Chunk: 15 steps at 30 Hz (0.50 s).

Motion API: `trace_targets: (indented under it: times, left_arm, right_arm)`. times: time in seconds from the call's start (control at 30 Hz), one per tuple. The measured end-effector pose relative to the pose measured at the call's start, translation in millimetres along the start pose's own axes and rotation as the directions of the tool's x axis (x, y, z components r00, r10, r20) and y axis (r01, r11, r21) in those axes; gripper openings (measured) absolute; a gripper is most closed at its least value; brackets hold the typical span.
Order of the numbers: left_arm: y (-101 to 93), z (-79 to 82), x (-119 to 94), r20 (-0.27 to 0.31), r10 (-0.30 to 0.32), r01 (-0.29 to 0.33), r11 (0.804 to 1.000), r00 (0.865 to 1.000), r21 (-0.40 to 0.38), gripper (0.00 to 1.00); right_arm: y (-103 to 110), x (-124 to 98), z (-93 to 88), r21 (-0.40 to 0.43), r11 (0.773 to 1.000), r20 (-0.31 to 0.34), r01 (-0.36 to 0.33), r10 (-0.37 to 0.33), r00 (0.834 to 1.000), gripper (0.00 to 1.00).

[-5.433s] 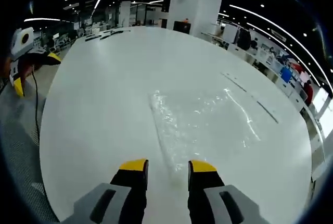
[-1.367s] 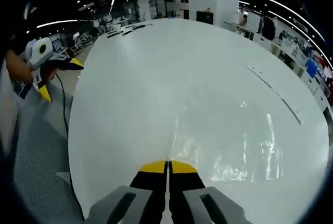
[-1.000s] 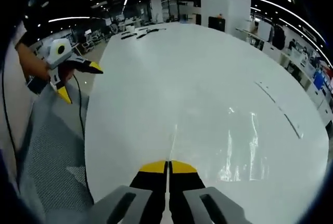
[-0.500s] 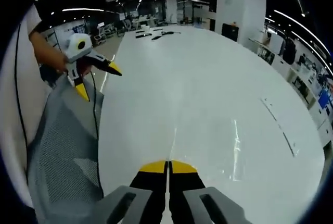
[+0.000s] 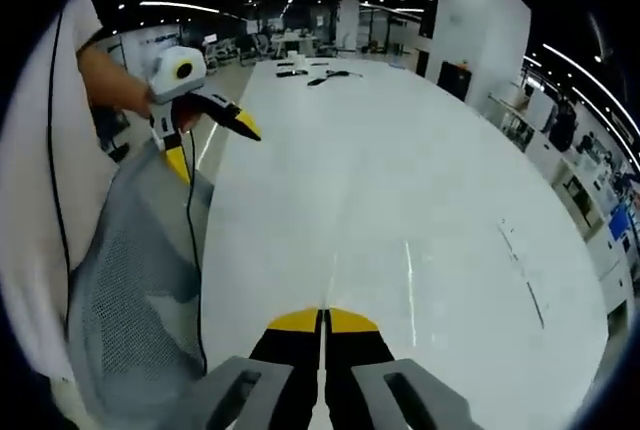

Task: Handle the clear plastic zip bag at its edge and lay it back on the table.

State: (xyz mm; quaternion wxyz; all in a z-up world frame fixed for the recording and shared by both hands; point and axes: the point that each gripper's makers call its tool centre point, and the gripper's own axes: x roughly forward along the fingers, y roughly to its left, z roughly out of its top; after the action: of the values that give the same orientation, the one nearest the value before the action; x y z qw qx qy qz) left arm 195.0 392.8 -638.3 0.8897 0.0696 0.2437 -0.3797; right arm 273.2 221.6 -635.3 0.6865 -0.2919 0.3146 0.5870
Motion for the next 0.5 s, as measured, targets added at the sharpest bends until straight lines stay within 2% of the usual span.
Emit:
trace_targets:
  times: [0.13, 0.27, 0.5]
  left_arm:
    - [-3.0, 13.1, 1.2, 0.009, -0.031, 0.030, 0.999, 0.999, 0.033, 0.59]
    - [5.7, 32.8, 1.6, 0.042, -0.031, 0.029, 0.999, 0.999, 0.044, 0.58]
    - [13.2, 55.1, 1.6, 0.070, -0.041, 0.036, 0.997, 0.997, 0.070, 0.53]
  right_arm:
    - [-1.0, -8.0, 6.2, -0.021, 1.000, 0.004, -0.003, 0.003, 1.000, 0.00]
    - [-2.6, -17.6, 13.0, -0.042, 0.999, 0.008, 0.001, -0.001, 1.000, 0.00]
    - [-0.3, -33.1, 21.9, -0.066, 0.998, 0.013, 0.011, -0.010, 1.000, 0.00]
